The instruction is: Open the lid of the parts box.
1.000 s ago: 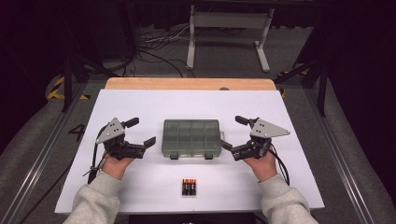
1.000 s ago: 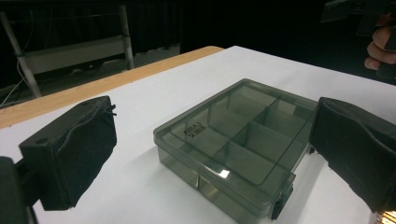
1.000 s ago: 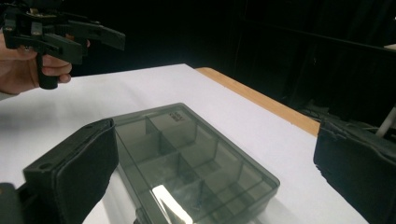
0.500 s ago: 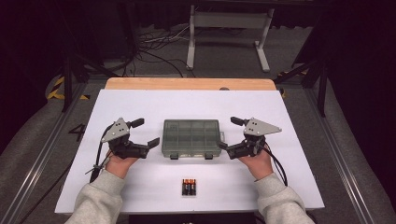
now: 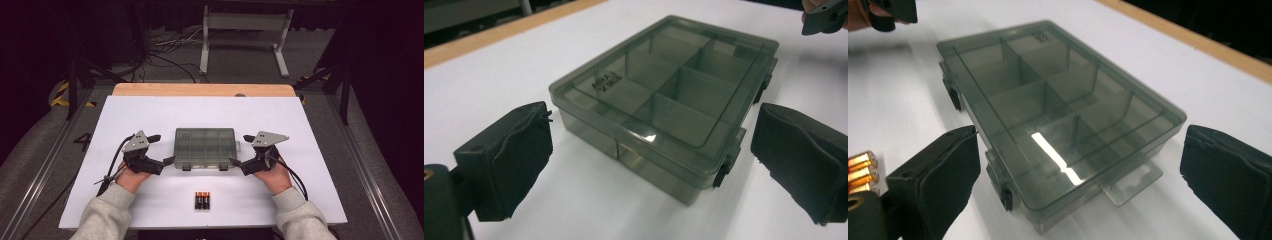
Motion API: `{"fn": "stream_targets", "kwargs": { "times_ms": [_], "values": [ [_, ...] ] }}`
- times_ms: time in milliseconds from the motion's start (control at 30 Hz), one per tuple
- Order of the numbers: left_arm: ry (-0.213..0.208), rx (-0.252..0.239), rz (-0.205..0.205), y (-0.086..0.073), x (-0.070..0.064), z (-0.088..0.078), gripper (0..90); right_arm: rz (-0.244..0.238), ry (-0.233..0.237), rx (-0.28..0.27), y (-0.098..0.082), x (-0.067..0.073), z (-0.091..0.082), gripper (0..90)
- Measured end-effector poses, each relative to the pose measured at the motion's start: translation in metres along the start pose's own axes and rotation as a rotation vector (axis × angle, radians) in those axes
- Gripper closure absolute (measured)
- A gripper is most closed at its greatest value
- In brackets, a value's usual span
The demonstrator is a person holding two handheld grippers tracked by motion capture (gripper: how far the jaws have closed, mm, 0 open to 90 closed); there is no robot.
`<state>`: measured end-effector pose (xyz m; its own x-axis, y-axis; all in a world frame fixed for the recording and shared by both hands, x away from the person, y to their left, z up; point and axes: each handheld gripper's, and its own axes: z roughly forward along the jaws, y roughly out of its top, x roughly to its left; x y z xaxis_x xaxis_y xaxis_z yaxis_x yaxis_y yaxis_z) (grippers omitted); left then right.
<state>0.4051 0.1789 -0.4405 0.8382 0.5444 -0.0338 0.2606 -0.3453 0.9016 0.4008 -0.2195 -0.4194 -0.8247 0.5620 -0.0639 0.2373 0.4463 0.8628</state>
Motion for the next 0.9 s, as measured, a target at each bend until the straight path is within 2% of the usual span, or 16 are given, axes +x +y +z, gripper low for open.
{"fn": "stream_targets", "kwargs": {
  "times_ms": [167,267,333,533,667,900],
  "values": [
    [-0.004,0.047,0.002,-0.005,0.000,0.005,3.6,0.014,0.015,0.063,-0.008,0.002,0.007,3.6],
    [-0.005,0.075,0.021,-0.008,-0.001,0.008,3.6,-0.001,0.015,0.099,-0.014,0.004,0.012,3.6],
    [-0.016,0.099,0.012,-0.010,0.000,0.011,3.6,-0.005,0.017,0.117,-0.016,0.004,0.014,3.6],
    [-0.016,0.125,0.018,-0.013,0.000,0.014,3.6,-0.001,0.024,0.130,-0.020,0.004,0.016,4.0],
    [-0.038,0.130,0.004,-0.014,0.000,0.012,6.1,-0.001,0.023,0.127,-0.020,0.004,0.013,8.0],
    [-0.058,0.144,0.020,-0.014,-0.001,0.010,21.3,-0.024,0.021,0.134,-0.020,0.005,0.010,21.9]
  ]
}}
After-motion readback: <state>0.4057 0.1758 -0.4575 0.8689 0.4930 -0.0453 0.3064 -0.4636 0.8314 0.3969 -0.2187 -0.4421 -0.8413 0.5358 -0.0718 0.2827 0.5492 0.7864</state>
